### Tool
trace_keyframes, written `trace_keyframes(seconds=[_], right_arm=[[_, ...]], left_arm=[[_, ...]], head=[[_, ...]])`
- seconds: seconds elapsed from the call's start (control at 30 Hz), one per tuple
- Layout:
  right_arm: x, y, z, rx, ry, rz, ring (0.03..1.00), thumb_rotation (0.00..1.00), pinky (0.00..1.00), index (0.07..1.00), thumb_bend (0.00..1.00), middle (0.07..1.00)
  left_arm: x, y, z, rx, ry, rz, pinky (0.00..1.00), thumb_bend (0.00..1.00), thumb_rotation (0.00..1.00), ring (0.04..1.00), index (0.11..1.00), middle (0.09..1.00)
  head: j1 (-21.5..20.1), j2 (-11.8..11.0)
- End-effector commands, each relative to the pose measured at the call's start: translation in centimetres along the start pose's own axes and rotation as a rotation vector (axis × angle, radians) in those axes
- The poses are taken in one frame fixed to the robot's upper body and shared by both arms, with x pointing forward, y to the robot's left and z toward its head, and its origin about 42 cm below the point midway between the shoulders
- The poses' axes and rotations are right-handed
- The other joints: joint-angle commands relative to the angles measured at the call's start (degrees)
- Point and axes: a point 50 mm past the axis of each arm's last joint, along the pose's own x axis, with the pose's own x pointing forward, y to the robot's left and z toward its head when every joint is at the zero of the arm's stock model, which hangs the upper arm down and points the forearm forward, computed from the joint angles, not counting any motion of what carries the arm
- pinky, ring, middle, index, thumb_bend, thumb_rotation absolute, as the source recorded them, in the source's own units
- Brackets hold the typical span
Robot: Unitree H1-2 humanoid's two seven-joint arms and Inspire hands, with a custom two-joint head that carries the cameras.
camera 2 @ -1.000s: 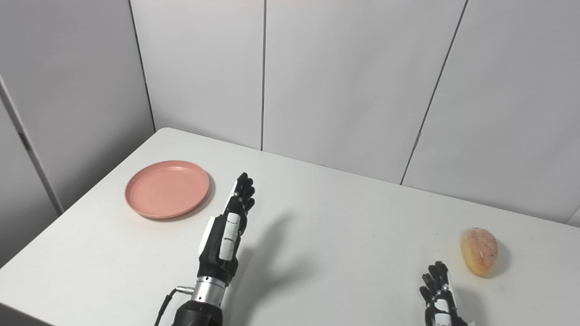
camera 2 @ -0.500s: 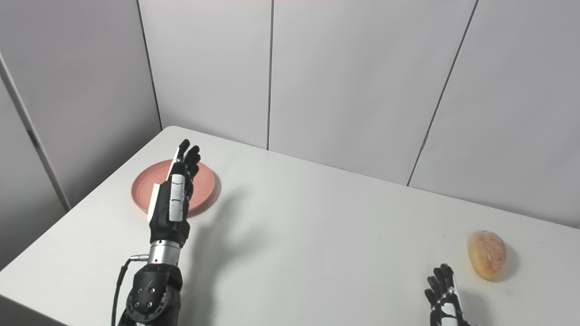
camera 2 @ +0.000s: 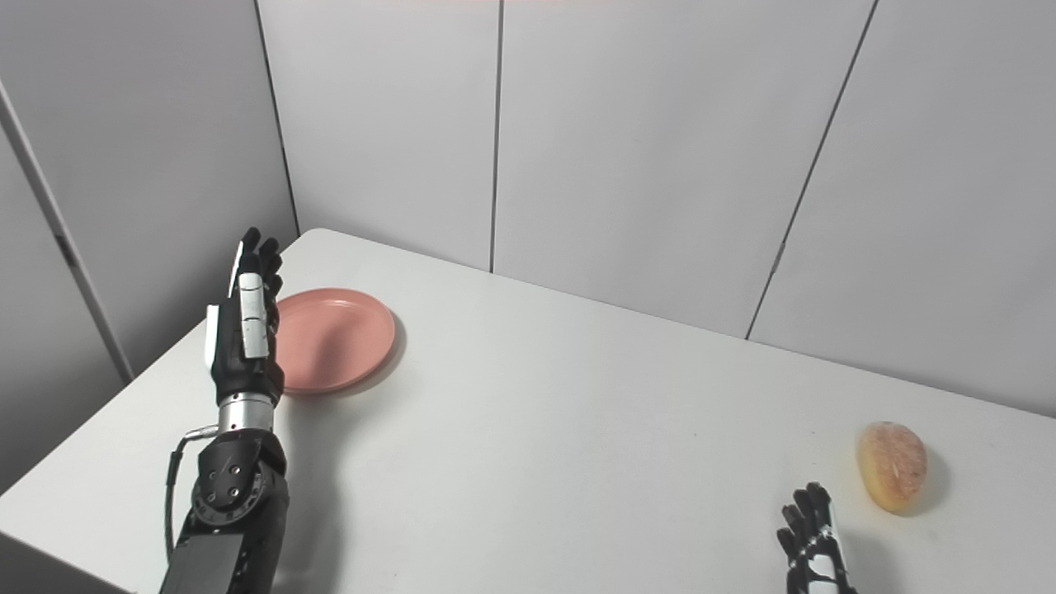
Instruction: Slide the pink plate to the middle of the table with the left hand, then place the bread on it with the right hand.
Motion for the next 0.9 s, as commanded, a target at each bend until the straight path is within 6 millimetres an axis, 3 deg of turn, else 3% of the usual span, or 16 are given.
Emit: trace_keyframes(seconds=[0.0,0.4,0.87], right_arm=[[0.2,-0.1,0.4,-0.006,-0.031,0.004,1.000,0.99,1.00,1.000,0.54,1.000],[0.4,-0.2,0.3,-0.010,-0.040,0.014,1.000,1.00,1.00,1.000,0.53,1.000],[0.3,-0.3,0.3,-0.005,-0.043,0.015,1.000,0.99,1.00,1.000,0.56,1.000]], left_arm=[[2.5,-0.3,1.8,0.004,-0.097,-0.008,1.00,0.80,1.00,0.984,0.935,0.956],[5.7,3.7,-0.4,0.134,-0.052,0.048,1.00,0.79,1.00,0.978,0.928,0.943],[6.0,5.9,-1.5,0.175,-0.013,0.099,1.00,0.73,1.00,0.982,0.939,0.950]], head=[[0.1,-0.2],[1.0,-0.6],[1.5,-0.4]])
